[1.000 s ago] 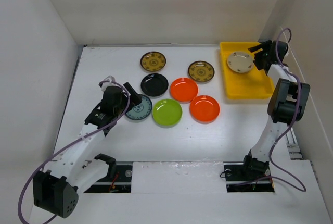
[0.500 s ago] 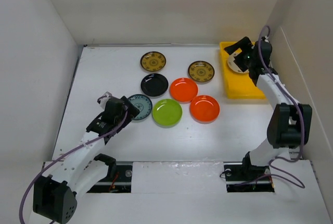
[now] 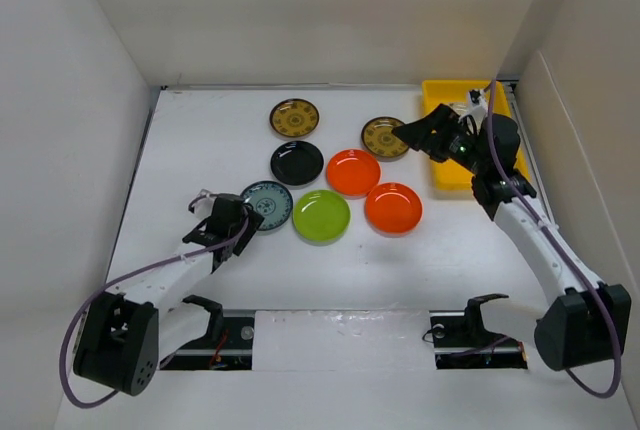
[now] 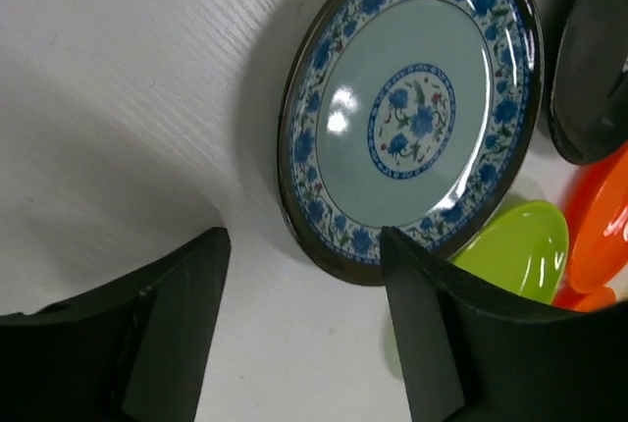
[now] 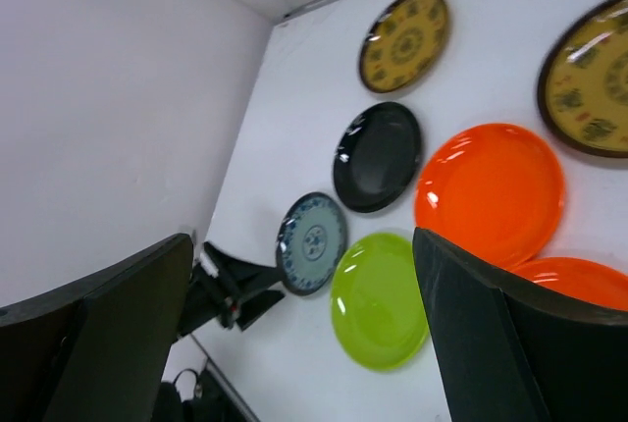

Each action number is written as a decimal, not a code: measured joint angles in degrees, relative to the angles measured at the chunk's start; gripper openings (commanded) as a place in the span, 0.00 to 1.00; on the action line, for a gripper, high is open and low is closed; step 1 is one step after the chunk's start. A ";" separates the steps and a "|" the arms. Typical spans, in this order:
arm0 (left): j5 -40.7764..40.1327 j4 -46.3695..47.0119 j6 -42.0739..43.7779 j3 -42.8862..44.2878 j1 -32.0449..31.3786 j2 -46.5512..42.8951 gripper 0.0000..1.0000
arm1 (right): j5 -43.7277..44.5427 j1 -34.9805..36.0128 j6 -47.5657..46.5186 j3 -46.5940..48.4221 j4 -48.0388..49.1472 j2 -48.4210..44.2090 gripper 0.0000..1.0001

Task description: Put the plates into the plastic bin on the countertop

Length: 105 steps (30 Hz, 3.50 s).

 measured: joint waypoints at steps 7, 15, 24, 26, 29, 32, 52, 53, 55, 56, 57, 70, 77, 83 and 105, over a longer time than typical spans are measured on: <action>-2.73 1.79 -3.45 1.20 0.02 5.70 0.21 | -3.72 0.96 0.11 -2.78 0.63 -9.01 0.97; -4.13 0.79 -6.23 3.76 0.20 8.90 0.00 | -7.45 -0.76 0.13 -3.10 0.68 -13.27 0.97; -8.72 -13.14 -3.06 8.41 -2.45 -8.94 0.00 | -8.44 10.29 -7.10 -1.05 0.59 -5.20 0.97; -7.58 -12.87 1.20 12.02 -2.47 -10.99 0.00 | -8.44 14.73 -10.08 0.63 0.61 -0.42 0.96; -3.43 -10.86 8.04 17.94 -2.47 -9.88 0.00 | -7.34 20.09 -13.42 2.86 0.24 6.12 0.96; 2.56 -6.67 12.81 19.80 -2.47 -8.74 0.00 | -6.08 22.77 -15.52 4.39 0.09 10.82 0.96; 24.04 6.03 25.64 18.91 -1.53 -6.58 0.60 | -2.36 23.50 -16.31 7.80 0.02 17.09 0.00; 24.04 6.14 25.53 18.99 -1.79 -5.95 0.86 | -1.40 23.21 -16.17 7.76 0.04 17.09 0.00; 23.43 6.14 24.30 19.15 -2.43 -4.55 1.00 | 0.61 21.73 -15.54 7.58 0.07 17.09 0.00; 22.88 5.97 23.78 19.37 -2.60 -3.72 1.00 | 1.16 20.35 -14.86 7.50 0.09 17.09 0.00; 22.16 5.97 23.50 19.45 -2.73 -3.02 1.00 | 1.88 18.47 -14.05 7.39 0.07 17.05 0.00; 11.74 4.09 22.80 20.44 -2.73 3.93 1.00 | 9.53 -20.55 -2.71 13.14 1.03 29.00 0.00; 9.73 3.32 22.51 20.57 -2.73 6.01 1.00 | 6.01 -26.82 -0.59 21.97 0.07 46.99 0.00; 9.44 3.45 22.51 20.59 -2.73 6.51 1.00 | 3.48 -28.00 0.20 27.54 -1.07 52.54 0.28; 8.24 6.73 18.93 22.75 -0.46 25.92 1.00 | 9.62 -19.45 -2.93 20.33 -5.95 25.22 1.00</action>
